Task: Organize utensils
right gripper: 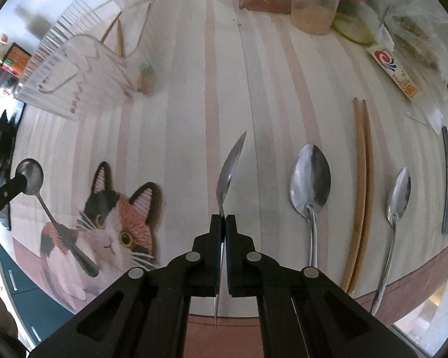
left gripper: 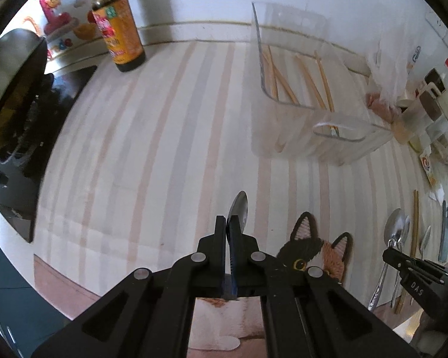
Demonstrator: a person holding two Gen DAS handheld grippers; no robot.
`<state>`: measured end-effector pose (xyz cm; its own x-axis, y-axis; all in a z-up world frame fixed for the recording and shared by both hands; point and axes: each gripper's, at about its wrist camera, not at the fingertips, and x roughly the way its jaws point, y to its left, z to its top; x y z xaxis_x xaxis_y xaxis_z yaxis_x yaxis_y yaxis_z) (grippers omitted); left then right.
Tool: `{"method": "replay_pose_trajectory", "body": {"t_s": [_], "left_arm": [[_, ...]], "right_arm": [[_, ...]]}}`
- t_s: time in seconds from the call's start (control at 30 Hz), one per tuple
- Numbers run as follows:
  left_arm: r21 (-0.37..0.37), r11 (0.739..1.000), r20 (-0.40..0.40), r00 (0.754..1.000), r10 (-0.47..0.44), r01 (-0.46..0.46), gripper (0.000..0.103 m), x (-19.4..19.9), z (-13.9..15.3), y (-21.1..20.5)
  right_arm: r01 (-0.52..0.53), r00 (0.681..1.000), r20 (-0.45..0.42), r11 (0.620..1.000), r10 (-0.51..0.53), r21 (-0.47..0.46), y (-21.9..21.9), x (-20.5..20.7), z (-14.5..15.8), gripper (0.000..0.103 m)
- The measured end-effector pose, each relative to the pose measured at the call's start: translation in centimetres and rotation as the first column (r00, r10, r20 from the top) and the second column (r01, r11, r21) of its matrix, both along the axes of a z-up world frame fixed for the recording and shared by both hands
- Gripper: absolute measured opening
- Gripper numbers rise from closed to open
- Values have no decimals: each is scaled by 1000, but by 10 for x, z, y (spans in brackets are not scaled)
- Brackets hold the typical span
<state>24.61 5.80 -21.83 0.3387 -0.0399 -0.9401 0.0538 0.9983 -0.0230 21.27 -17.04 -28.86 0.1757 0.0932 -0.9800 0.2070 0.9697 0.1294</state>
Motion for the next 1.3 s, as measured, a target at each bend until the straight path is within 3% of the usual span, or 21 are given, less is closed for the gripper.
{"method": "replay_pose_trajectory", "body": {"t_s": [0.33,0.57,0.83,1.0,1.2,1.27,1.3], "left_arm": [[22,999,84,996,26,-27,0,-3,35,11],[4,1000,205,979,1,-2,0,-3,95,8],[-51,998,315,949,-16,34,0,36,163,-6],[-59,995,283,957,-59,79,0,95,172,-28],[-67,991,167,980,-106,119,5,149,144,-50],[-41,993,163,981,-103,111,8,151,139,-51],[-36,994,165,981,-99,106,10,149,138,-50]], "right_arm": [[43,994,99,996,-50,74,-13,-1,48,3],[6,979,203,994,-28,110,-15,12,99,3],[-60,951,309,987,10,152,3,74,151,3],[-75,948,318,987,27,142,11,141,166,2],[-97,975,211,986,68,133,19,200,138,4],[-85,982,179,984,56,156,13,203,127,11],[-74,982,182,984,45,159,9,200,127,21]]}}
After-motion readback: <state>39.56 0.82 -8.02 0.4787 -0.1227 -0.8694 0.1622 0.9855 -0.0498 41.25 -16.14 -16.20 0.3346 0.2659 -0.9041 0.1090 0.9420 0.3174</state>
